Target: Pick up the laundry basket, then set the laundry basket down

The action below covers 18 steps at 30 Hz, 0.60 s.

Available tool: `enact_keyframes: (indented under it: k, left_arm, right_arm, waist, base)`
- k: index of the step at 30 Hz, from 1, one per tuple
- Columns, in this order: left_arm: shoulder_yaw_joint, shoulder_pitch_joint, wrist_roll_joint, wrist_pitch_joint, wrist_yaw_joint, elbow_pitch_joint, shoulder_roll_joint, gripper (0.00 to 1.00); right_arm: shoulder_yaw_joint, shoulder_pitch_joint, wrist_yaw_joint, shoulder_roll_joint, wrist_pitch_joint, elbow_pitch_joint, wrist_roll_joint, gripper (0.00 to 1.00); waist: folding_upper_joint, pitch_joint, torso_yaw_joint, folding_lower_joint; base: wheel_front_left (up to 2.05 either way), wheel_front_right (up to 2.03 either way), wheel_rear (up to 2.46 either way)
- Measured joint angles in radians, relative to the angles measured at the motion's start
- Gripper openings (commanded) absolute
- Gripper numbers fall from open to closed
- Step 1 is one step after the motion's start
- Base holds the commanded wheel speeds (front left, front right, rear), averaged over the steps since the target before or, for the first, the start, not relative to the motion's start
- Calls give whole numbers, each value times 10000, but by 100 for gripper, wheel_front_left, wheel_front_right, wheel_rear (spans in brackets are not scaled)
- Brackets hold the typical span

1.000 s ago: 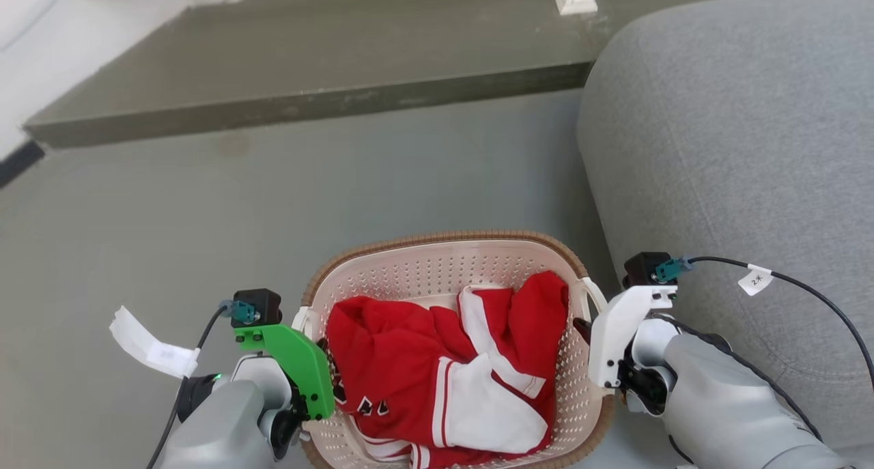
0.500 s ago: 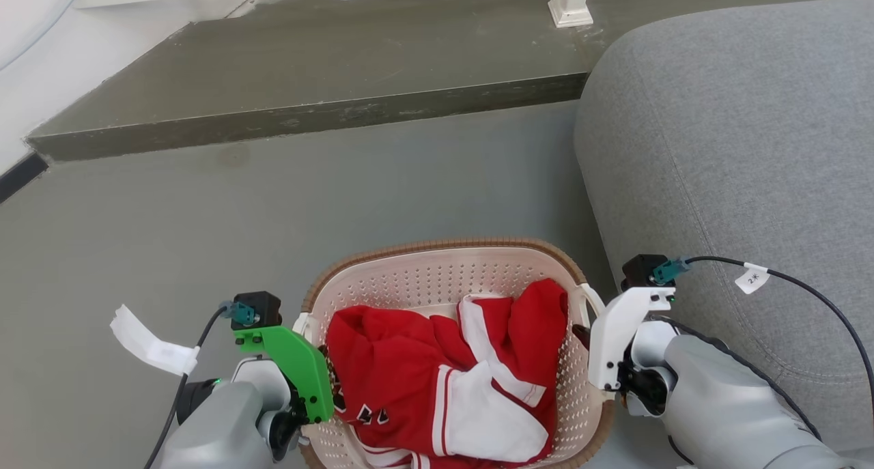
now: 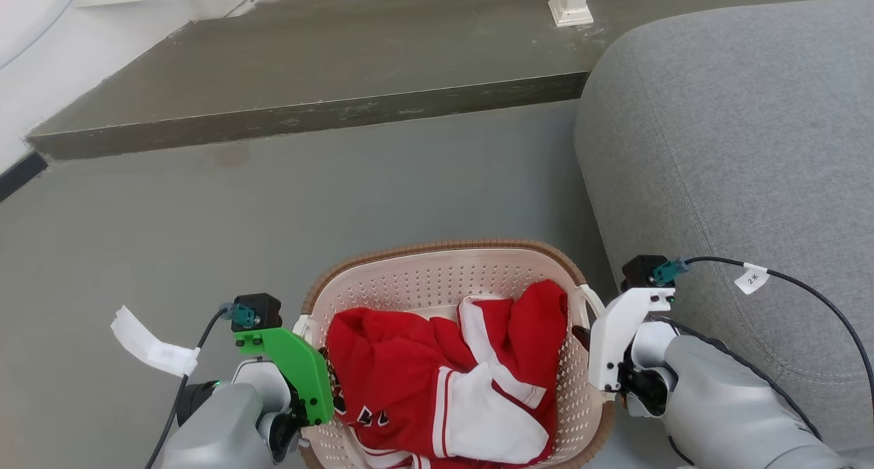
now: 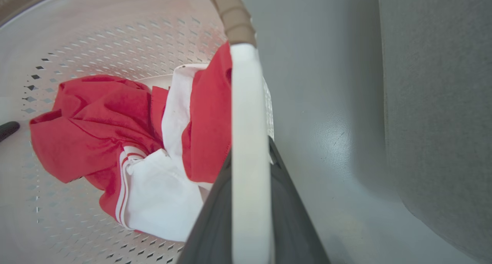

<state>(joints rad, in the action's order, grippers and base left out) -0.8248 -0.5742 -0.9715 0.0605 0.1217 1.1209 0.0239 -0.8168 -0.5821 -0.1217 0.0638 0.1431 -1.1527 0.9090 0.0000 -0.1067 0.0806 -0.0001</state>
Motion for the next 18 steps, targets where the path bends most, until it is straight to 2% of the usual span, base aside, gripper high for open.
enact_keyframes:
  k: [18]
  left_arm:
    - [-134,-344,-86,-318,0,81,8,0]
  right_arm:
    - [-96,-166,2,130,-115,224,155,0]
  waist:
    - [0,-642,63,0]
  base:
    - [0,0,0]
